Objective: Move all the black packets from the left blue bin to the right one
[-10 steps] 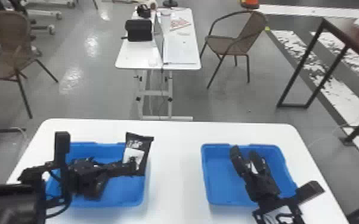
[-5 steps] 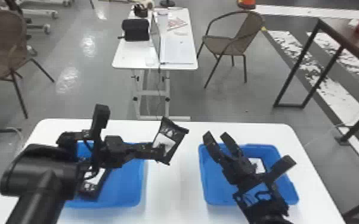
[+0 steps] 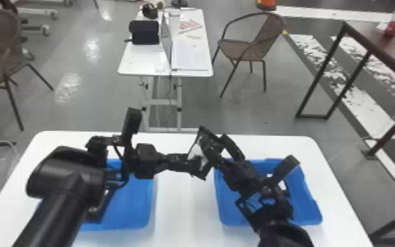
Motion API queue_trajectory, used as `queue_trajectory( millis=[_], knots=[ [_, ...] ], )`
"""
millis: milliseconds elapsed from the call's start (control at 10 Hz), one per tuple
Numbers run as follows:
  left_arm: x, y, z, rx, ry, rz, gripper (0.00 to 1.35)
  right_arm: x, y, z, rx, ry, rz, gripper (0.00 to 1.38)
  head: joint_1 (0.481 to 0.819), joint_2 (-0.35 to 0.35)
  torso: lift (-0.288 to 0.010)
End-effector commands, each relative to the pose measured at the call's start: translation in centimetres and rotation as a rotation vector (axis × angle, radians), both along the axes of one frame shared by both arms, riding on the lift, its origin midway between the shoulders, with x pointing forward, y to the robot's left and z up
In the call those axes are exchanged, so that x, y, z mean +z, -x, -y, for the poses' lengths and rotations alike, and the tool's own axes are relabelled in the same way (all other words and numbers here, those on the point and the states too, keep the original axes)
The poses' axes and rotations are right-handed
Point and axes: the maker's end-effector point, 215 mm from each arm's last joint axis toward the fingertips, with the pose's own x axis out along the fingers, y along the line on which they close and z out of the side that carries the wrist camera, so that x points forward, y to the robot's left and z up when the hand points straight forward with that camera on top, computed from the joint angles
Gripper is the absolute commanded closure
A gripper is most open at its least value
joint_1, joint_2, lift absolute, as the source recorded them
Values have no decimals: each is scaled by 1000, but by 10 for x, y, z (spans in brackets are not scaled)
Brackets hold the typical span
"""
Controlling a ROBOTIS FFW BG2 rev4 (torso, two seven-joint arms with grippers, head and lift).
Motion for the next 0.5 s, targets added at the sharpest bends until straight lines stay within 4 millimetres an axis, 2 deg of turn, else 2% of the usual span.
queue_trajectory(
  millis=[0,100,200,400],
  knots=[
    [3,-1,7,-11,6,1,1208,1,-4,-8,29,9,-5,252,695,-120,0],
    [4,-3,7,-12,3,7,1208,-2,-3,-13,57,7,-3,915,695,-120,0],
    [5,-5,6,-8,6,10,1208,-5,-1,-13,49,3,-14,1294,695,-116,0],
    [5,-6,3,5,11,9,1208,-7,2,-17,43,-30,-26,1292,695,-110,0]
  ],
)
